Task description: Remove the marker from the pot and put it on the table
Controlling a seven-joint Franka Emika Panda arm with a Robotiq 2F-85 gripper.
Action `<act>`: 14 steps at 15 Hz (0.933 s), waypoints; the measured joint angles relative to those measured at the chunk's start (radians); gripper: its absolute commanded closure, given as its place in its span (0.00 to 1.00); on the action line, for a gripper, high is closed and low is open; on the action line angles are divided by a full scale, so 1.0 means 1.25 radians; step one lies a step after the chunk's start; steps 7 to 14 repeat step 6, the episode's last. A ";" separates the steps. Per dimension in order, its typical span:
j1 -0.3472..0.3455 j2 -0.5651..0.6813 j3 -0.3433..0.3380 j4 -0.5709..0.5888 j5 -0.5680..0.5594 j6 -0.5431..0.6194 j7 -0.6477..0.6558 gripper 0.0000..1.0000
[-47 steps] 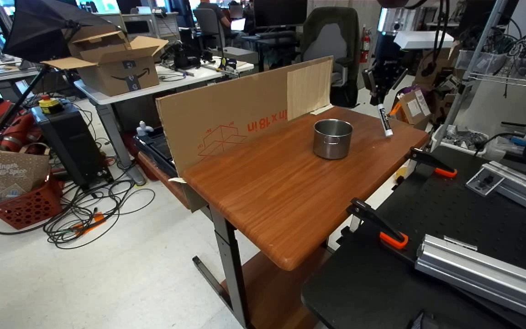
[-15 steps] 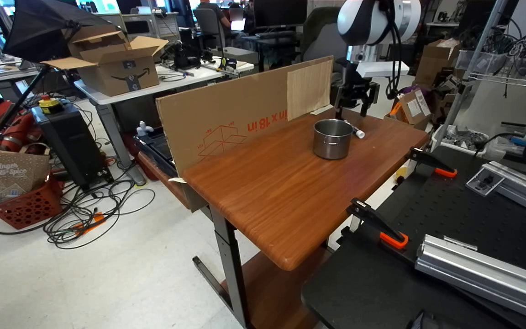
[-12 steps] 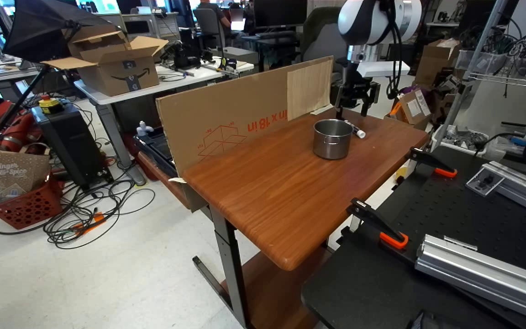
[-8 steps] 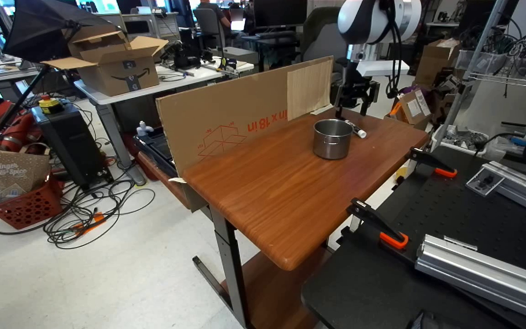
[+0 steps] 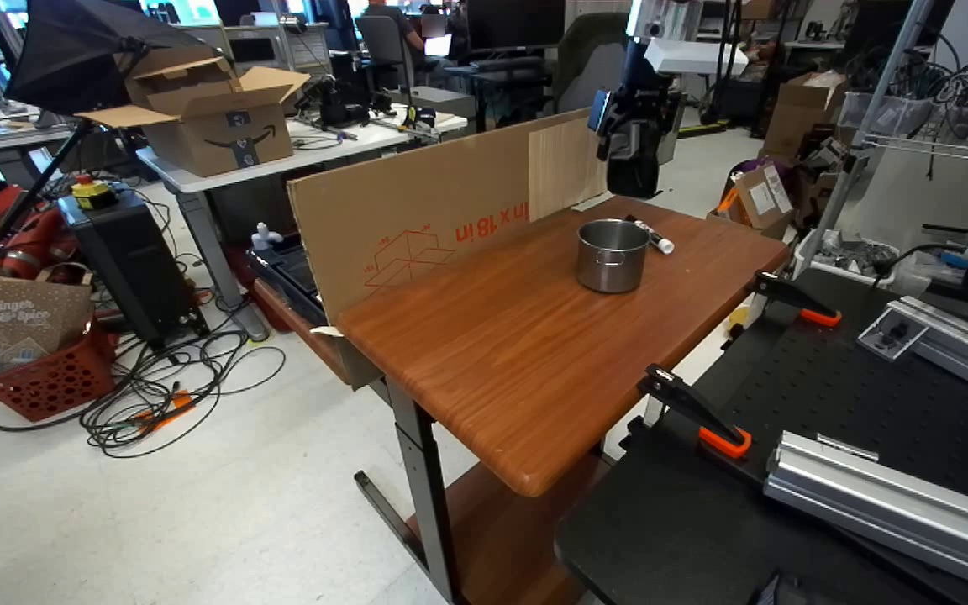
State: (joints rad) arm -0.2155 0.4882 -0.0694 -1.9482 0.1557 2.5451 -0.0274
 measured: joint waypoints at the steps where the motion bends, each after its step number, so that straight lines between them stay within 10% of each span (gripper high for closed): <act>1: 0.000 -0.001 0.000 -0.001 0.000 0.000 0.000 0.00; 14: -0.001 0.016 -0.002 0.003 0.000 0.003 0.000 0.00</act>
